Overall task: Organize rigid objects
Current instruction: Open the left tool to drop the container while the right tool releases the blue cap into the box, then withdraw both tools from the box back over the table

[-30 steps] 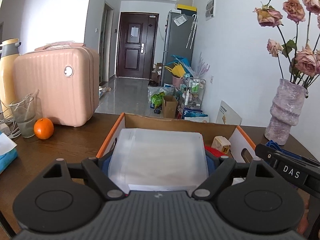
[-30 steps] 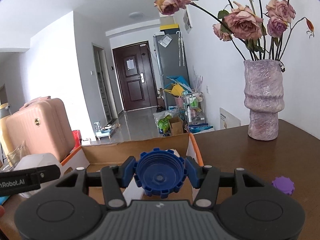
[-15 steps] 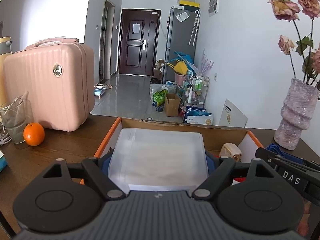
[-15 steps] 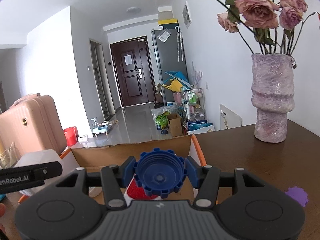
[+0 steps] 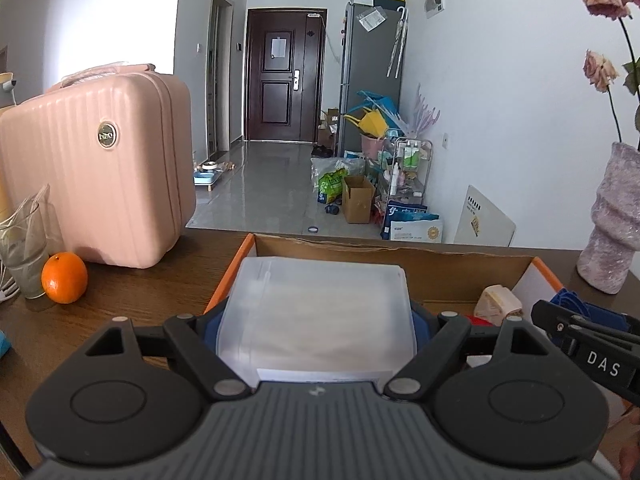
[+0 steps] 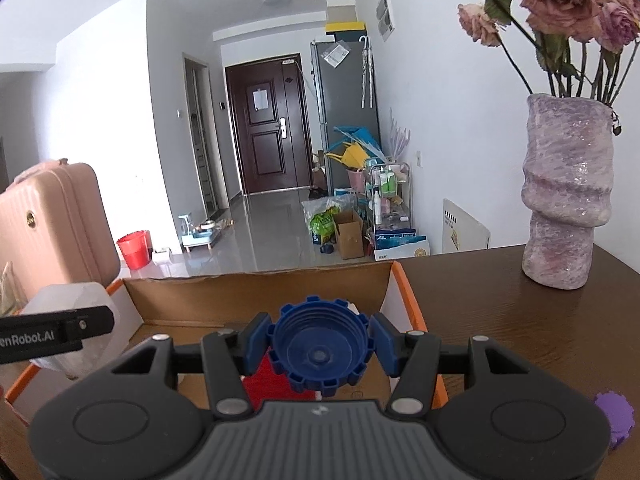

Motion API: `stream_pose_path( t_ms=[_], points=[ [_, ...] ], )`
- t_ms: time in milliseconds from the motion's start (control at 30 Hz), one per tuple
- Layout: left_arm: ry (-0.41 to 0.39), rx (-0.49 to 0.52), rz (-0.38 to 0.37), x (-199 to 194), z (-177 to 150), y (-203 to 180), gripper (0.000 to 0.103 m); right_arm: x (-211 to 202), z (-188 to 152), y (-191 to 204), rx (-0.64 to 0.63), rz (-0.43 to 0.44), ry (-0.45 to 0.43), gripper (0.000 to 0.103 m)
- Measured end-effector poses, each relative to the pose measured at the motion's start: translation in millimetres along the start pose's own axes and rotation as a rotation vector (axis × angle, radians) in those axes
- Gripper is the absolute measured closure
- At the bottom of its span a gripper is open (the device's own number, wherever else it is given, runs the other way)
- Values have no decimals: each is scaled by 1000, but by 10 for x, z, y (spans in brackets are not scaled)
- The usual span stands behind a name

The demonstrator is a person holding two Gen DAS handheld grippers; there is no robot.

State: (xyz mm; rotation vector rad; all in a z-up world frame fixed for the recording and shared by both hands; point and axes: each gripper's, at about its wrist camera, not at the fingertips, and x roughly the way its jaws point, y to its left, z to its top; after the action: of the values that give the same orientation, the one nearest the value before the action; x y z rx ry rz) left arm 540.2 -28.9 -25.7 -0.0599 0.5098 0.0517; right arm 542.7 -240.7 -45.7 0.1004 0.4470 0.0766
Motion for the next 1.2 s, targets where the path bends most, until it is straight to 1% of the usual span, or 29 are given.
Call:
stream_pose_path(
  t_ms=[133,467,500,567,600,633,667,700,733,767,1200],
  points=[
    [11,9,6,61,-17,16,19,48,-27,-4,-9,1,22,49],
    [31,35,0,71,-69,-20,19,58,-49,-10,-18,-9,49,49],
    [29,34,0,63,-68,-15,18,54,-48,-12,-17,-12,49,45],
    [22,29,-3,43,-61,-10,13,36,-45,-25,-14,-16,37,27],
    [14,26,2,27,-61,-6,9,19,-41,-27,-12,-18,29,23],
    [7,25,5,17,-59,-1,7,1,-38,-28,-10,-20,19,15],
    [2,25,5,6,-55,-5,7,-8,-36,-31,-8,-21,10,12],
    [-2,24,3,-2,-52,-4,4,-22,-31,-33,-4,-19,4,10],
    [-8,21,7,-14,-53,-4,0,-26,-24,-33,0,-16,1,6],
    [-14,20,13,-24,-53,-6,0,-37,-24,-28,4,-15,-2,0],
    [-9,7,26,-11,-31,22,0,-45,-14,-33,9,-18,-9,0]
  ],
)
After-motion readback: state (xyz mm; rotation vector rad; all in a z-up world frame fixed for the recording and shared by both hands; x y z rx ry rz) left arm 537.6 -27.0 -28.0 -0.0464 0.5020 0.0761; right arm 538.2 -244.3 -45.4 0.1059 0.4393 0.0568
